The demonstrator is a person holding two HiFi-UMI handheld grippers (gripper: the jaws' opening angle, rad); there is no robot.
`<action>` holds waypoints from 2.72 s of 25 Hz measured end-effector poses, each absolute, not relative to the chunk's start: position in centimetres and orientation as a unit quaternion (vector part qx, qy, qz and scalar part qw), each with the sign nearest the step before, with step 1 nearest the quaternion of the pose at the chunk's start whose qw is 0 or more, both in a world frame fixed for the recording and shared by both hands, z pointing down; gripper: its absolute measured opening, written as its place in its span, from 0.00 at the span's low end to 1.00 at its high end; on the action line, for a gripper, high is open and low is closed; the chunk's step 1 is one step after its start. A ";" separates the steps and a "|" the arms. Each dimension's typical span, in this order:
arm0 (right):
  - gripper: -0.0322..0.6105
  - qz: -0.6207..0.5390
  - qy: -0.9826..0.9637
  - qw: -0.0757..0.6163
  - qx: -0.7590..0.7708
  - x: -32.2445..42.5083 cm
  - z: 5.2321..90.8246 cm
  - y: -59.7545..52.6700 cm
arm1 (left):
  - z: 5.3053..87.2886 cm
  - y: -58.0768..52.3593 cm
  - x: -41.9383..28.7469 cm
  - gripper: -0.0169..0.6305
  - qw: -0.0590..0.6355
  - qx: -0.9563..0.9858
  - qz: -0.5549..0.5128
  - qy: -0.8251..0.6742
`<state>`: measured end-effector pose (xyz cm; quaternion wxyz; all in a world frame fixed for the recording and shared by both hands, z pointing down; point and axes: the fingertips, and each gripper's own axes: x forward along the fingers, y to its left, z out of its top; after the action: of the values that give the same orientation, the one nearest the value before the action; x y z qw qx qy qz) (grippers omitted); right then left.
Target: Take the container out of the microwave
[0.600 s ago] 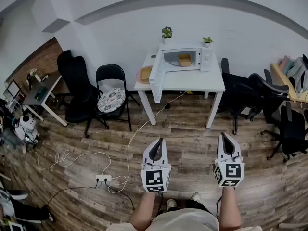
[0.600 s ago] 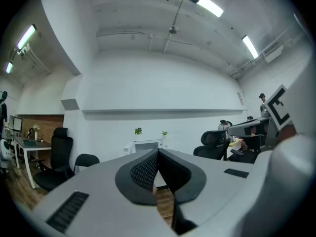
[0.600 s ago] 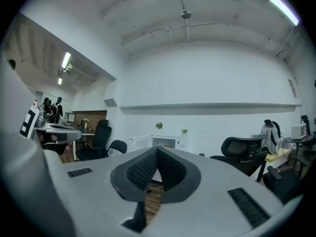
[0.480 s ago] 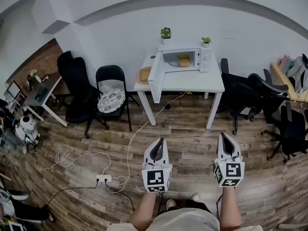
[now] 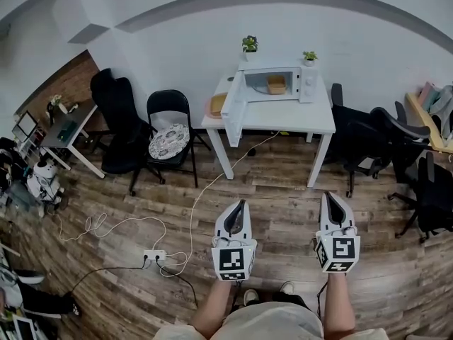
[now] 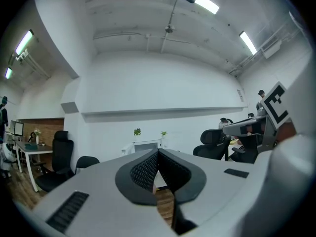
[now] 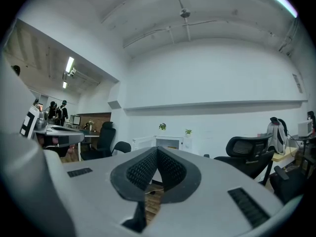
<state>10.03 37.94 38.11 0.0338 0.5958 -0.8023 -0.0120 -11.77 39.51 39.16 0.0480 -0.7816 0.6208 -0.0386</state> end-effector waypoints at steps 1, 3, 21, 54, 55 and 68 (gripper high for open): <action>0.07 -0.012 -0.803 0.034 0.595 10.1 38.2 37.9 | 39.2 39.5 -11.7 0.04 0.048 -0.781 -0.038 0.622; 0.07 -0.013 -0.806 0.035 0.590 10.1 38.2 37.8 | 39.1 39.5 -11.5 0.04 0.049 -0.781 -0.038 0.622; 0.32 -0.005 -0.807 0.033 0.590 12.6 38.9 37.0 | 39.2 38.3 -8.0 0.04 0.055 -0.787 -0.045 0.613; 0.32 0.012 -0.828 0.022 0.560 21.1 40.7 31.5 | 40.5 34.0 0.0 0.04 0.052 -0.763 -0.062 0.641; 0.32 0.012 -0.828 0.023 0.560 21.0 40.8 31.2 | 40.5 33.7 0.0 0.04 0.053 -0.764 -0.061 0.641; 0.32 0.006 -0.829 0.032 0.559 19.2 41.1 25.8 | 41.2 28.1 -1.9 0.04 0.048 -0.761 -0.049 0.645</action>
<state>19.16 25.81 41.11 0.0316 0.5586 -0.8288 0.0062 -1.94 28.15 41.20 0.0475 -0.7611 0.6450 -0.0490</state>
